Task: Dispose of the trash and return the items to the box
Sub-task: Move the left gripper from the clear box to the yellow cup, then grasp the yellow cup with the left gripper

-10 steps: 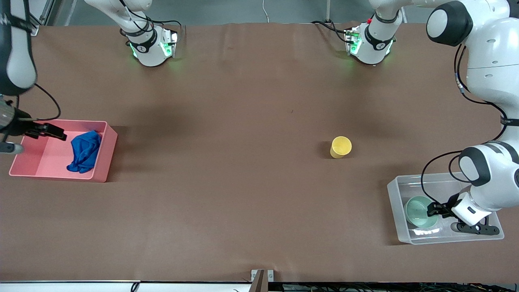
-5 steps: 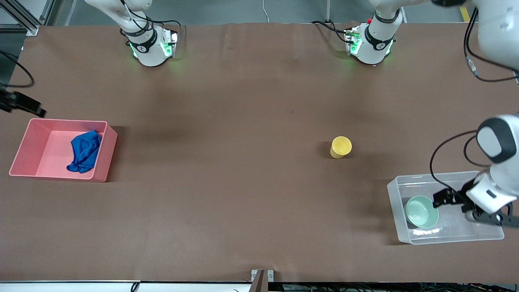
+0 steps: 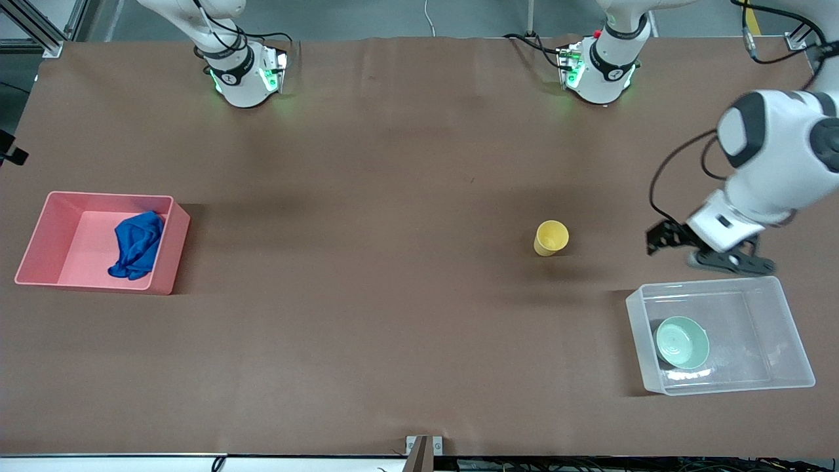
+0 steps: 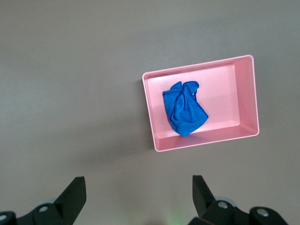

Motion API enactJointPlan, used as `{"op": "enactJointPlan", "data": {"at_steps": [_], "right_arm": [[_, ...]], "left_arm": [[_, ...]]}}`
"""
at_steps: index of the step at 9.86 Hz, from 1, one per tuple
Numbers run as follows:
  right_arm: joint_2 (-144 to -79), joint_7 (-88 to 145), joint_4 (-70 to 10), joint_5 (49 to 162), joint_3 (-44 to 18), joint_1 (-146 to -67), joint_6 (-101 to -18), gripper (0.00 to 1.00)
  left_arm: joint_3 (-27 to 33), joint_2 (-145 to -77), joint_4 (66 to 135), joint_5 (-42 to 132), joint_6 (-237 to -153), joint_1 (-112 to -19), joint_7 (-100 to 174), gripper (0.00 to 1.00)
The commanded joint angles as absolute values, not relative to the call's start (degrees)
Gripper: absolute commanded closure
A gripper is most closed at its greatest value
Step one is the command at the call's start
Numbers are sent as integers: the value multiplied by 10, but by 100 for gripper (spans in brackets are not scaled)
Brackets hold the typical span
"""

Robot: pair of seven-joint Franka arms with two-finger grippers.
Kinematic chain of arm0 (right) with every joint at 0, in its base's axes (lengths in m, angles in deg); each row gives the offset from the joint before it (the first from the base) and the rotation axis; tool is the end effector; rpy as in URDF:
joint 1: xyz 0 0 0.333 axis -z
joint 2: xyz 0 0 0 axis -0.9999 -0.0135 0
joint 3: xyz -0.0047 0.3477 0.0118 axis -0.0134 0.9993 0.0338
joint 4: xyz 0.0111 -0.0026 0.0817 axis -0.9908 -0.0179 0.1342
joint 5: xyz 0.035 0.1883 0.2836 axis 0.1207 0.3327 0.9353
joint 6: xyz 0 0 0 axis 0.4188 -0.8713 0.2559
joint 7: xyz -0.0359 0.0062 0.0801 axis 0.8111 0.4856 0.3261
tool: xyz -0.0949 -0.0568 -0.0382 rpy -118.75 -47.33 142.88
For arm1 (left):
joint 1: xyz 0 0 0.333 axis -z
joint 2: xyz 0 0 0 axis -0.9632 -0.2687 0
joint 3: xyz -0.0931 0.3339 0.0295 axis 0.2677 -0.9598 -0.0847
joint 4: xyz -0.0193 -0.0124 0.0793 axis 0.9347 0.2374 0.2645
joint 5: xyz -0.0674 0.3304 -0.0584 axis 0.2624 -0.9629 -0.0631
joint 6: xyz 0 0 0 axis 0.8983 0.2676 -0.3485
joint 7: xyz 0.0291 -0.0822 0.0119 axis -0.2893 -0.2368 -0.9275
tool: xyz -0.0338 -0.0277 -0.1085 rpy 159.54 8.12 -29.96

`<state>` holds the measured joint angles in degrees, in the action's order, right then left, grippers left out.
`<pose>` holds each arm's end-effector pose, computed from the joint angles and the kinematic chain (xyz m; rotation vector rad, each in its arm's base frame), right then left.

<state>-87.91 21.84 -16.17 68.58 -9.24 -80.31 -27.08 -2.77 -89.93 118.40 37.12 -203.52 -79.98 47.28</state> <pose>0.4804 -0.0886 0.6736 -3.1216 0.3237 0.0559 0.5284 -0.0637 0.4574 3.0887 -0.2730 0.1037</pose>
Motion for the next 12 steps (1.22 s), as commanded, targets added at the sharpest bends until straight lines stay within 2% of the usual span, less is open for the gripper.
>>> {"op": "enactJointPlan", "data": {"at_steps": [1,4,6,9,10,12], "right_arm": [[-862,231,-190,693,-90,-808,-278,0],[-863,252,-186,690,-89,-813,-278,0],[-863,251,-186,690,-89,-813,-274,0],[-864,251,-186,690,-89,-813,-274,0],[-863,251,-186,690,-89,-812,-274,0],[-863,251,-187,691,-90,-812,-273,0]], "left_arm": [[23,-888,1256,363,-2054,-802,430,6],[52,-936,1279,363,-2088,-795,423,6],[57,-976,1300,363,-2164,-786,403,7],[57,-1024,1300,363,-2216,-775,403,7],[57,-1035,1300,362,-2230,-772,403,11],[56,-1047,1300,362,-2245,-769,395,73]]}}
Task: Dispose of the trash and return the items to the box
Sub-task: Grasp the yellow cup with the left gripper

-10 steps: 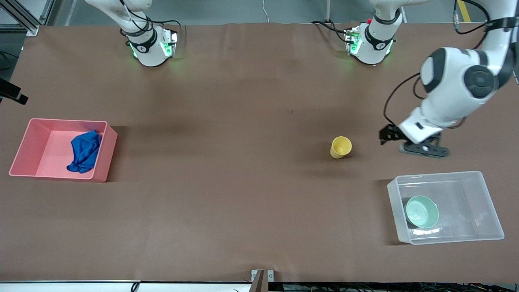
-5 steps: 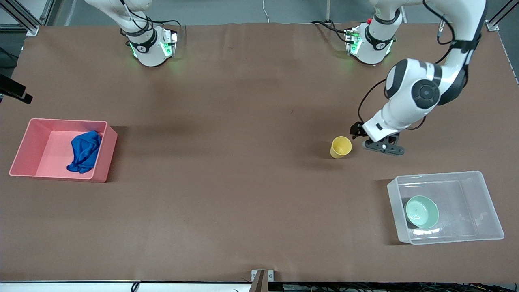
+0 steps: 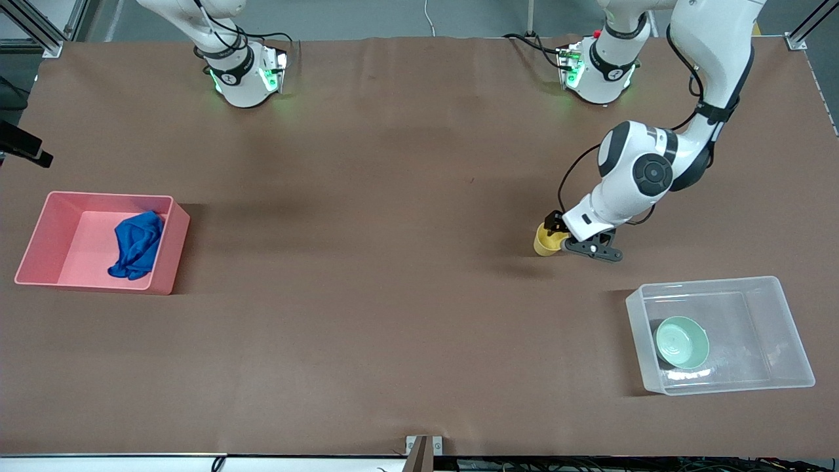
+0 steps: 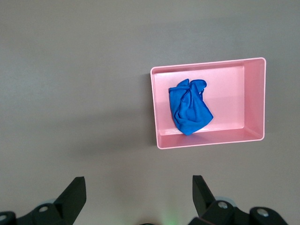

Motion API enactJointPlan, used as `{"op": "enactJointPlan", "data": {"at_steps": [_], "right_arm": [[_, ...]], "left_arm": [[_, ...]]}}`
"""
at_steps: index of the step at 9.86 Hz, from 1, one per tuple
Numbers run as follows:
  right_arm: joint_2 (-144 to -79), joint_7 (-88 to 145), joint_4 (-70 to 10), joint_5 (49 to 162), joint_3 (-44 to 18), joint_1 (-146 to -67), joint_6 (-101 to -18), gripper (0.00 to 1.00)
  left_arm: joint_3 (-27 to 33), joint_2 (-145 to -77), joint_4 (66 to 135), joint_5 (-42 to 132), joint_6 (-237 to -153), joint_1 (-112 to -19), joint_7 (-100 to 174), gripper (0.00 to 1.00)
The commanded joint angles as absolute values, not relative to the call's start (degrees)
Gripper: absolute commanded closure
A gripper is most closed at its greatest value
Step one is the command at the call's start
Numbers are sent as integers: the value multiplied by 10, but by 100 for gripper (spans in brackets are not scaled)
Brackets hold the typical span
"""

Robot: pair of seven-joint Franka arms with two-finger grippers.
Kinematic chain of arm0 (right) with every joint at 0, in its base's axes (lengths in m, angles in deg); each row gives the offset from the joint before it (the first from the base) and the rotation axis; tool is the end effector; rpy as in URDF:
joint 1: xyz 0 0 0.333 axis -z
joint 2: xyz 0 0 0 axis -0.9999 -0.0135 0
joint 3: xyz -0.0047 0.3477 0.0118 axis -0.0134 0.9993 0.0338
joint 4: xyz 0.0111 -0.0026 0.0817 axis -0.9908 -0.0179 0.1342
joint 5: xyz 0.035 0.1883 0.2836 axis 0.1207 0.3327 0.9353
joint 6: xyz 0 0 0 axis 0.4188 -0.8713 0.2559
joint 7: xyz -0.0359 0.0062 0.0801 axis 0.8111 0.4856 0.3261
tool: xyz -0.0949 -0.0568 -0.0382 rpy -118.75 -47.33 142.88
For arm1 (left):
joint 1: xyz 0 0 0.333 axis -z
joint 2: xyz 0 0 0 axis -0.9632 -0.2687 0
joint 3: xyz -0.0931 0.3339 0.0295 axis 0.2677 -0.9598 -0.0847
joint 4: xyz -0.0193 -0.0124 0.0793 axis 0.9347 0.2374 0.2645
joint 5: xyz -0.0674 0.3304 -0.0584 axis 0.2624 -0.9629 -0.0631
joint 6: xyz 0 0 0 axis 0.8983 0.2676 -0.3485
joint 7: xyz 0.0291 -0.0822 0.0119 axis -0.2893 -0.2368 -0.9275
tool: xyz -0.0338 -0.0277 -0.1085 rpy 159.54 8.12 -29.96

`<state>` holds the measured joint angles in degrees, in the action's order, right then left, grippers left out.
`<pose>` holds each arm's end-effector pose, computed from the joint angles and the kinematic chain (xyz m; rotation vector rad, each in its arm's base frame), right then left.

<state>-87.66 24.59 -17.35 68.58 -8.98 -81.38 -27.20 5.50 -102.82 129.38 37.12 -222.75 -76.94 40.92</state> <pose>0.4809 -0.0772 0.6675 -3.1289 0.2122 0.0779 0.5011 -0.1608 0.3031 2.9991 -0.3647 -0.0272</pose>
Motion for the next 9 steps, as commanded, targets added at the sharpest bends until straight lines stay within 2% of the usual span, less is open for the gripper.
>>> {"op": "enactJointPlan", "data": {"at_steps": [1,4,9], "right_arm": [[-863,251,-187,692,-89,-812,-272,0],[-863,251,-188,692,-90,-812,-271,0],[-863,251,-187,692,-90,-812,-272,0]], "left_arm": [[56,-1055,1298,362,-2246,-769,392,85],[56,-1068,1296,347,-2263,-770,392,100],[56,-1056,1263,343,-2256,-780,395,100]]}}
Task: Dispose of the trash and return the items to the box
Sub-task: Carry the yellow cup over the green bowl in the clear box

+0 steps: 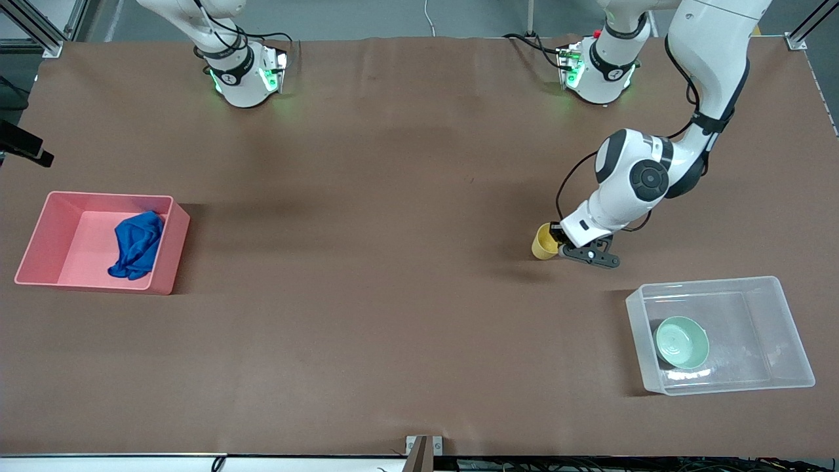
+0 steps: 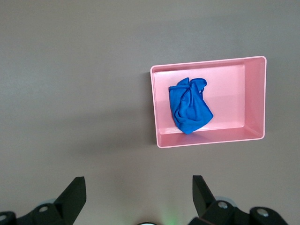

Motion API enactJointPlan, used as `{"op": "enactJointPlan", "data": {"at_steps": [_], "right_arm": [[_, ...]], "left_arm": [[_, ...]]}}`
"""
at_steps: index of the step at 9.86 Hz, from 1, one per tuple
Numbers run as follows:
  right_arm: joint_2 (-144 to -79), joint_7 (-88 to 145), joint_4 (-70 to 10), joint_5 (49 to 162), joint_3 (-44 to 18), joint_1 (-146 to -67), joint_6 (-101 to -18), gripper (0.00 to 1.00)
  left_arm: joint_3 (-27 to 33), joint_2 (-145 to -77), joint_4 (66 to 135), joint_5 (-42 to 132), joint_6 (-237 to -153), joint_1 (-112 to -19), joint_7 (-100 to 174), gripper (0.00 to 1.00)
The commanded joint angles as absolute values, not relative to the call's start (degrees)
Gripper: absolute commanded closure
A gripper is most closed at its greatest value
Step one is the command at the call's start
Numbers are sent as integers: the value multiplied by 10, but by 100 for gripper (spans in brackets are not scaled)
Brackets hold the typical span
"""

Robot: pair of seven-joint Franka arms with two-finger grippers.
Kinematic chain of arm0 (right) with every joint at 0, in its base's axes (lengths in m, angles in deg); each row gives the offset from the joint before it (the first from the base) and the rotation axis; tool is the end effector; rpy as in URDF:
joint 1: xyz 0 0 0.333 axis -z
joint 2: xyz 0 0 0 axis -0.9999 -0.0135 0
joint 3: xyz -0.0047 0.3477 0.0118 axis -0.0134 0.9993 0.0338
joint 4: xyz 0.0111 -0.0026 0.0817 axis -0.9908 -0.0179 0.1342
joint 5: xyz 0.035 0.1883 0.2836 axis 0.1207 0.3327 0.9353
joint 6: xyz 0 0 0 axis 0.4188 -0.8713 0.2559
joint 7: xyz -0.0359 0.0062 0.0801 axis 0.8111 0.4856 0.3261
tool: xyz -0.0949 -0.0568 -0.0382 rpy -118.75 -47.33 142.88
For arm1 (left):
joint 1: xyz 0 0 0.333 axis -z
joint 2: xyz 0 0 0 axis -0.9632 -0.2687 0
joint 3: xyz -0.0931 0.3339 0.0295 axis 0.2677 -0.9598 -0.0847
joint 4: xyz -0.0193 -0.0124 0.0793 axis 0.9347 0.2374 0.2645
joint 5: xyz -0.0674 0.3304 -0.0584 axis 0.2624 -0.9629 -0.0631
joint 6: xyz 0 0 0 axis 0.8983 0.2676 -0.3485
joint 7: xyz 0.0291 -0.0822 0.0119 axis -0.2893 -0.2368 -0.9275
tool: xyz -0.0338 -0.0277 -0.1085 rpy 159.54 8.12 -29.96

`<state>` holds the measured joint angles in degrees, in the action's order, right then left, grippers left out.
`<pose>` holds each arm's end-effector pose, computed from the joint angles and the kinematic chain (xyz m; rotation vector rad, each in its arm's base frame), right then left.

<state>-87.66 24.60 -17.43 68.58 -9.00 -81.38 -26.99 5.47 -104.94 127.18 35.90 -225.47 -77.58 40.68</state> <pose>0.4804 -0.0773 0.6666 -3.1282 0.2124 0.0857 0.5200 -0.1585 0.3022 2.9910 -0.3553 0.0507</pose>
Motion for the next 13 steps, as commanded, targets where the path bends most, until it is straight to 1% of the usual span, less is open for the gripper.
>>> {"op": "enactJointPlan", "data": {"at_steps": [1,2,4,6,8,10,12,13], "right_arm": [[-861,253,-177,691,-89,-813,-270,0],[-861,252,-175,691,-90,-812,-262,0],[-861,252,-174,691,-90,-813,-264,0],[-861,252,-174,690,-89,-814,-265,0],[-861,251,-174,690,-89,-814,-265,0],[-861,251,-174,690,-89,-814,-265,0],[-861,251,-174,690,-89,-814,-265,0],[-861,251,-174,691,-89,-814,-265,0]], "left_arm": [[55,-1053,1245,343,-2252,-786,398,100],[56,-1052,1220,343,-2228,-796,400,100],[54,-1063,1120,343,-2126,-811,407,100],[52,-1091,1021,341,-2054,-840,445,100],[51,-1132,938,301,-2028,-882,494,100],[49,-1183,854,261,-2019,-915,520,100],[45,-1236,788,241,-2010,-937,554,100],[29,-1256,767,241,-2003,-938,574,100]]}}
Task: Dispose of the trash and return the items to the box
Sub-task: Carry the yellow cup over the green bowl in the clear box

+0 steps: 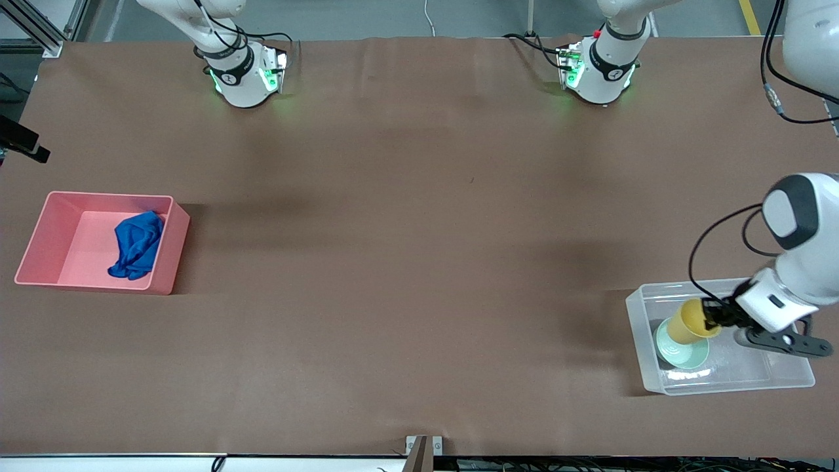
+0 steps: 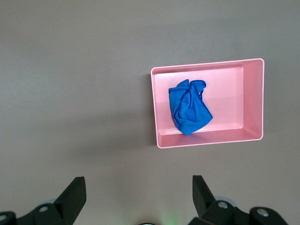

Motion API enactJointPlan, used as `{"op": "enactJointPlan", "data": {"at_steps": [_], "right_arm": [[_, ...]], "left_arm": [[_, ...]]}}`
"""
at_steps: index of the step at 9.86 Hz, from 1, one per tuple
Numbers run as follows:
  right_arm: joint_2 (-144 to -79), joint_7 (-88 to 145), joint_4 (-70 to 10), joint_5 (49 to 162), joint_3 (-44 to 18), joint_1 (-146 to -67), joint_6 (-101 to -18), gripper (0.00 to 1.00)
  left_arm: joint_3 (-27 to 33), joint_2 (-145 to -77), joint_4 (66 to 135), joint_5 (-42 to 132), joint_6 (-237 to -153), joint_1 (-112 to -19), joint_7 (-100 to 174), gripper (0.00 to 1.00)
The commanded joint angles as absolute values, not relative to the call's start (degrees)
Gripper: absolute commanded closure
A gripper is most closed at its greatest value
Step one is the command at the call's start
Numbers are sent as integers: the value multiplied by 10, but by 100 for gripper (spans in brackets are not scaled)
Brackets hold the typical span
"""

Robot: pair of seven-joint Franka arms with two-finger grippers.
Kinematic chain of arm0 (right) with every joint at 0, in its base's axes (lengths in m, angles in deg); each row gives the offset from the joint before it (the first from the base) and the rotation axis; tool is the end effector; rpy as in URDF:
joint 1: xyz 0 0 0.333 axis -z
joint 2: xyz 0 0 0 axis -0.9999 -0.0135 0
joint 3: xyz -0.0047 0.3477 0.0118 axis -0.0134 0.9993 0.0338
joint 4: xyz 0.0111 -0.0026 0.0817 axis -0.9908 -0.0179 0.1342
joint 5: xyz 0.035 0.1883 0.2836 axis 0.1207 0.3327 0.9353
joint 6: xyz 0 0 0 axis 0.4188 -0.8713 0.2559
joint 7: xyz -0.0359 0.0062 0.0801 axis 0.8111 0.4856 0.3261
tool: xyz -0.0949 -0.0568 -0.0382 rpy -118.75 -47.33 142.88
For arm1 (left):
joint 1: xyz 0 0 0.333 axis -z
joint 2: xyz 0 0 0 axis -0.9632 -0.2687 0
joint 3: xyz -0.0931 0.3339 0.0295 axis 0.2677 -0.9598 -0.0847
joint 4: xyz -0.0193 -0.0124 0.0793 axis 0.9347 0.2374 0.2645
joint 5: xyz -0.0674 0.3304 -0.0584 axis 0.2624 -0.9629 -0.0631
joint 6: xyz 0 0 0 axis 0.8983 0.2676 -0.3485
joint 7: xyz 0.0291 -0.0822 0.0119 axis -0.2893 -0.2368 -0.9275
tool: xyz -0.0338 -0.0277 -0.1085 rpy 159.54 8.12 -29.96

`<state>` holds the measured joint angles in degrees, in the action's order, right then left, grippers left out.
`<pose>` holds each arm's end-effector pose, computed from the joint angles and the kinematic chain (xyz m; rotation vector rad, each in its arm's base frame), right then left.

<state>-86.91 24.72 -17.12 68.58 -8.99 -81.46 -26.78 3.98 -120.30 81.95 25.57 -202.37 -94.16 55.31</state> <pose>0.4758 -0.0759 0.6749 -3.1302 0.2068 0.0626 0.7027 0.0698 0.4139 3.0999 -0.3315 0.2959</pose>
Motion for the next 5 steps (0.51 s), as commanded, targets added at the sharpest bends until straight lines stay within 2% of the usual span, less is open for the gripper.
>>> {"op": "enactJointPlan", "data": {"at_steps": [1,5], "right_arm": [[-861,251,-174,691,-89,-814,-265,0],[-861,251,-174,691,-89,-814,-263,0]], "left_arm": [[13,-1270,763,241,-2007,-934,579,100],[9,-1319,764,241,-2037,-937,581,100]]}}
